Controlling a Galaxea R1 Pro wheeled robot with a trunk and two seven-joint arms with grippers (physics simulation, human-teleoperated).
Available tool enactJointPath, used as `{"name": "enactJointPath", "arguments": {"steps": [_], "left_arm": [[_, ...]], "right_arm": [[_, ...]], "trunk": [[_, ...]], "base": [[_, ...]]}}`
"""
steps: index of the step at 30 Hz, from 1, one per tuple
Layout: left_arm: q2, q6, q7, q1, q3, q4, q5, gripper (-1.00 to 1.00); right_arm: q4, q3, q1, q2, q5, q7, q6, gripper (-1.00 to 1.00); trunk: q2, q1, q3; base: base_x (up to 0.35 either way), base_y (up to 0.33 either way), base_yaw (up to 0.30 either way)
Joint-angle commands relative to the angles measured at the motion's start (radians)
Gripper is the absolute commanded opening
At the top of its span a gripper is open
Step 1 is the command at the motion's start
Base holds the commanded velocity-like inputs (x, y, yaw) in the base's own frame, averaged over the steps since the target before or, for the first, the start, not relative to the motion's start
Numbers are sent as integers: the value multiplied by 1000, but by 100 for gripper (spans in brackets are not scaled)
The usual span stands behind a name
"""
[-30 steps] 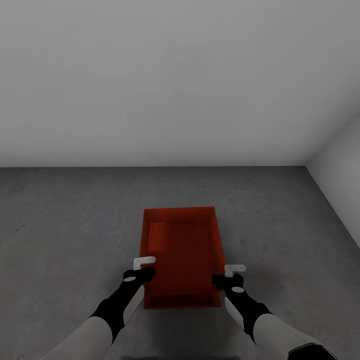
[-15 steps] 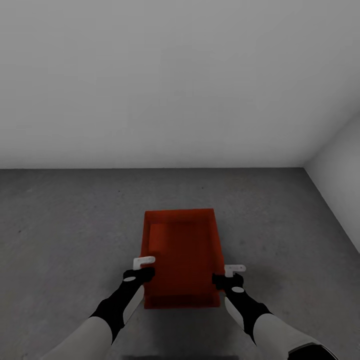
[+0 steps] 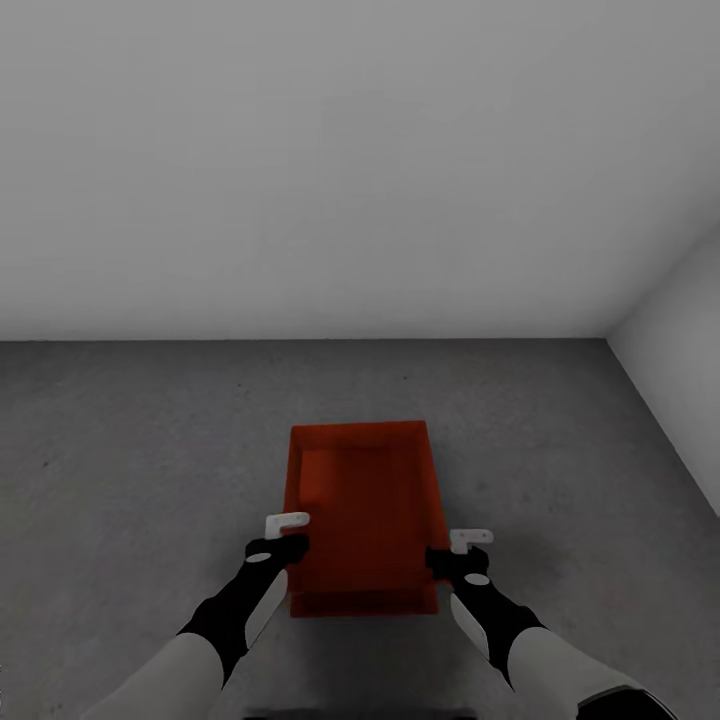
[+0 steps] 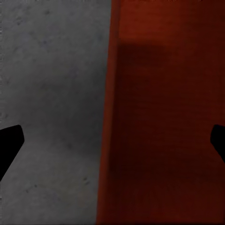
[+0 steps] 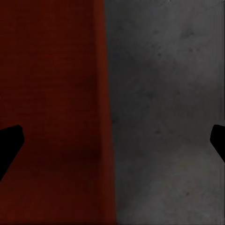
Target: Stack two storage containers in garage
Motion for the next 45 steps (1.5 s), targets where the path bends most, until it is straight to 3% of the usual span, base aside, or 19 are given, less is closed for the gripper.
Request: {"name": "enactJointPath", "arguments": {"steps": [1,11,16,21,45], "left_arm": [[1,4,9,0,-7,-1,9,100],[20,5,9,0,-6,8,8,100],[40,5,9,0,-6,17,47,100],[55,2,7,0,-6,39,59,100],[59,-8,12,0,-7,40,61,100]], "right_arm": [[2,9,-1,-1,-11,-6,-6,100],[4,8,-1,-11,-7,-7,-6,100],[3,7,-8,-16,-7,-7,1,100],[4,8,-8,-17,-7,-7,0,100],[1,12,-7,2,-5,-14,-9,100]], "trunk": [[7,-4,3],[77,-42,34],[112,-61,50],[147,-81,65],[315,-173,141]], "base": [[0,0,0],[0,0,0],[0,0,0],[0,0,0],[0,0,0]]}}
